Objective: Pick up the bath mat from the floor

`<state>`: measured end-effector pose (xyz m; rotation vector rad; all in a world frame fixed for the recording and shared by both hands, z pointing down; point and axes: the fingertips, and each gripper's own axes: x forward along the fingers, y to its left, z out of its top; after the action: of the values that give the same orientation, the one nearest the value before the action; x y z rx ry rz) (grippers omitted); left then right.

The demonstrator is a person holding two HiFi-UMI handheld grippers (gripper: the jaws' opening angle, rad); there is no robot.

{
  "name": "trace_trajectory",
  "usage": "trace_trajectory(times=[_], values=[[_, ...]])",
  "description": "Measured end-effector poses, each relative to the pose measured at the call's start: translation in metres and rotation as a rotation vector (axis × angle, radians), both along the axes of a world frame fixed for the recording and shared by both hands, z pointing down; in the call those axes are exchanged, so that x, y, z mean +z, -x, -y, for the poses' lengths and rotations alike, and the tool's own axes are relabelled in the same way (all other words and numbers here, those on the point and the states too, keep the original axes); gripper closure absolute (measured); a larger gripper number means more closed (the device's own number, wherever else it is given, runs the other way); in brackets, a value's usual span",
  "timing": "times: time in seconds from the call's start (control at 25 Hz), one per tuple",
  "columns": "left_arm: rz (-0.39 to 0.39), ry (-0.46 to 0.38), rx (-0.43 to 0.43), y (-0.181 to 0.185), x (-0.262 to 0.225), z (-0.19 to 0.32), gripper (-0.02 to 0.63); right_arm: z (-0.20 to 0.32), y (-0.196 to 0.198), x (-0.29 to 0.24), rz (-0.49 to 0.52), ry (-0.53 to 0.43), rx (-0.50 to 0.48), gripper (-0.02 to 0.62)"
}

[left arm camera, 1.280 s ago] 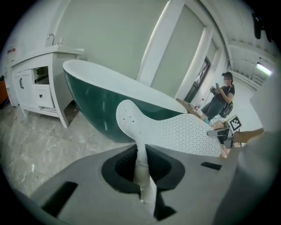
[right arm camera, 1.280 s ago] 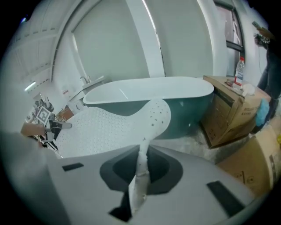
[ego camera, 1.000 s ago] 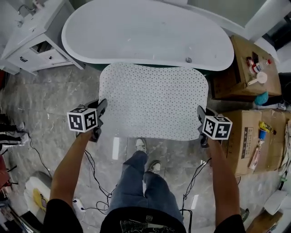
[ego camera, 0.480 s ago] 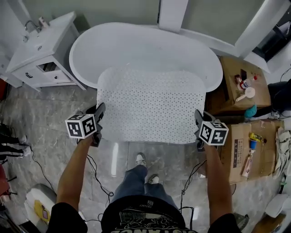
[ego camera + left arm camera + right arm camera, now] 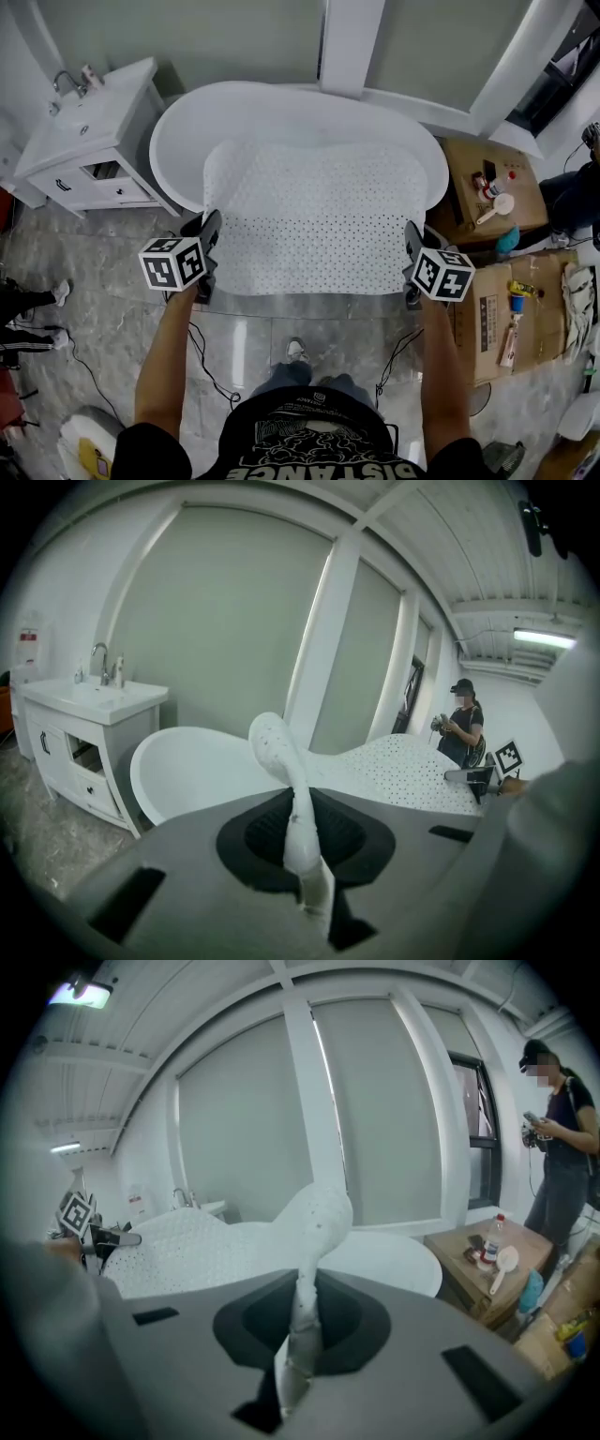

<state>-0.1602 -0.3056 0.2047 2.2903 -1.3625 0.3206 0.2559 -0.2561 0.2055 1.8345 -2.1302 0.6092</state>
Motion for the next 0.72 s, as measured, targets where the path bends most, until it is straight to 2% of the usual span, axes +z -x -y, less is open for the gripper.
trace_trajectory(times=[0.44, 0.72], values=[[0.094, -0.178, -0.018, -0.011, -0.073, 0.015, 0.571, 0.016, 0.003, -0.090, -0.043, -0.192, 0.021, 0.571], [0.078, -0.253, -0.069, -0.019, -0.109, 0.033, 0.571, 0.033, -0.006, -0.123, -0.057, -0.281, 0.019, 0.571]])
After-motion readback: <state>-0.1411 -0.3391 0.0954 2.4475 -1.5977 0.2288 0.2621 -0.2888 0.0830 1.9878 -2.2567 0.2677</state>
